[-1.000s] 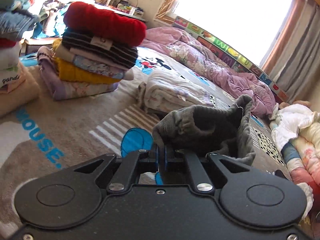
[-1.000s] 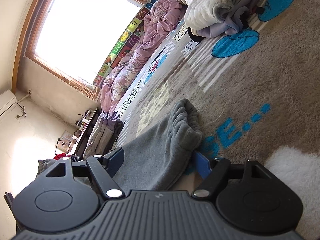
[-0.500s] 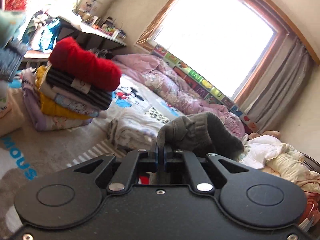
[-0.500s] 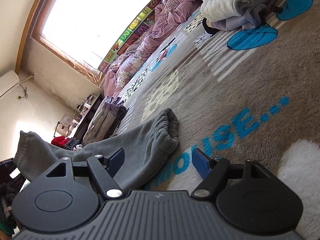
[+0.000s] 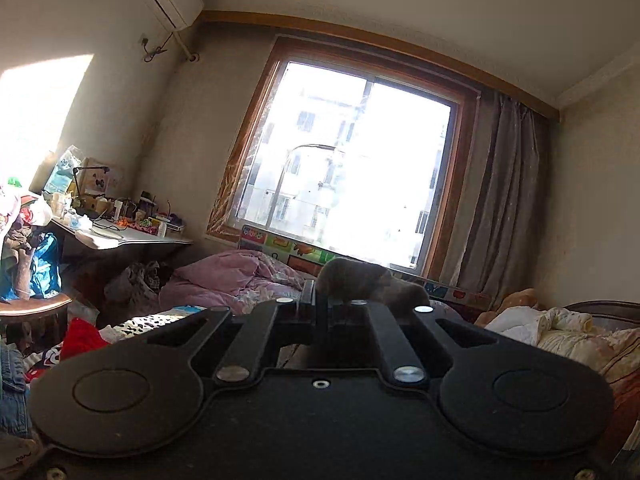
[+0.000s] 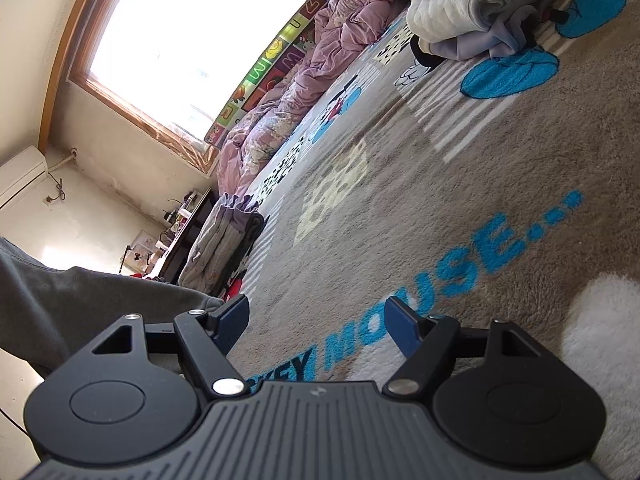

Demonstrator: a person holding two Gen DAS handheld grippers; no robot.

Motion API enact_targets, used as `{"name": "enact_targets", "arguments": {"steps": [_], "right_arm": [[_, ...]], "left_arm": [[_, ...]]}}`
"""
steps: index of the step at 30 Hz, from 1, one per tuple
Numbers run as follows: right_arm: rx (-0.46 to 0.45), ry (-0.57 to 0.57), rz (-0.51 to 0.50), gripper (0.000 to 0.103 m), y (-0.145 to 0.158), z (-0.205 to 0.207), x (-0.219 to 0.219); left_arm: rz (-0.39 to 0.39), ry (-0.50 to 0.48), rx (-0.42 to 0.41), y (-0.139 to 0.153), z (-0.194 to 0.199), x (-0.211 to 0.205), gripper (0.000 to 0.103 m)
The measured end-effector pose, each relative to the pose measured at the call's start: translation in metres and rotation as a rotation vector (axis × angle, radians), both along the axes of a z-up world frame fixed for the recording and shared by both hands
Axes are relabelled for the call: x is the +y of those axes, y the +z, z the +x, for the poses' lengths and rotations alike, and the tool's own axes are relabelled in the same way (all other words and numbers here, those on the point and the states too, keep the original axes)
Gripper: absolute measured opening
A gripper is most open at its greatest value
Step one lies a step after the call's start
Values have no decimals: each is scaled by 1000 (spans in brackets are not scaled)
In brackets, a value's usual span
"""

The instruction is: Fold clothes

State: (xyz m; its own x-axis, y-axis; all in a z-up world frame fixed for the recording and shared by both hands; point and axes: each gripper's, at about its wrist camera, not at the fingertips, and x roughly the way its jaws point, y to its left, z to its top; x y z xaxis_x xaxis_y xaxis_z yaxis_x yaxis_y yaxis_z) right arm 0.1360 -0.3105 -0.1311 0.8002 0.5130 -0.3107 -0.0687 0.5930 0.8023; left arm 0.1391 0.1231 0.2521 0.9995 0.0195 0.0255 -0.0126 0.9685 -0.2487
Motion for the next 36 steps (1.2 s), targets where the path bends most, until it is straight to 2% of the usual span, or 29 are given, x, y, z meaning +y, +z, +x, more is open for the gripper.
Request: {"name": "enact_targets", "arguments": {"steps": [3, 7, 12, 14, 19, 24, 26, 27, 28, 30, 34, 36], "right_arm": [[-9, 16, 3, 75, 2, -1, 3], [-25, 25, 19, 75, 5, -4, 3], [-31, -7, 98, 75, 3, -6, -11], [-28, -25, 123, 75, 1, -6, -17], [-20, -49, 137, 75, -2, -4, -24], [-18, -52, 127, 75, -3, -2, -24], [-17, -47, 116, 75, -2, -1, -22], [-15, -47, 106, 75, -2, 0, -21], [-12, -48, 97, 75, -3, 0, -21], [-4, -51, 78, 75, -3, 0, -19], [7, -54, 36, 75, -3, 1, -16], [6, -46, 7, 75, -2, 1, -12]], "left_arm": [[44, -81, 85, -31, 23, -32, 2], [75, -206, 242, -92, 55, -88, 2], [161, -357, 421, -163, 86, -169, 2], [190, -400, 465, -184, 92, -195, 2], [214, -483, 513, -205, 90, -239, 2], [222, -592, 510, -210, 84, -259, 2], [263, -635, 564, -216, 87, -266, 6], [289, -632, 595, -219, 89, -268, 9], [286, -614, 590, -221, 87, -263, 14], [267, -574, 566, -222, 82, -249, 59], [149, -434, 518, -219, 56, -183, 62], [89, -332, 511, -218, 37, -141, 62]]}}
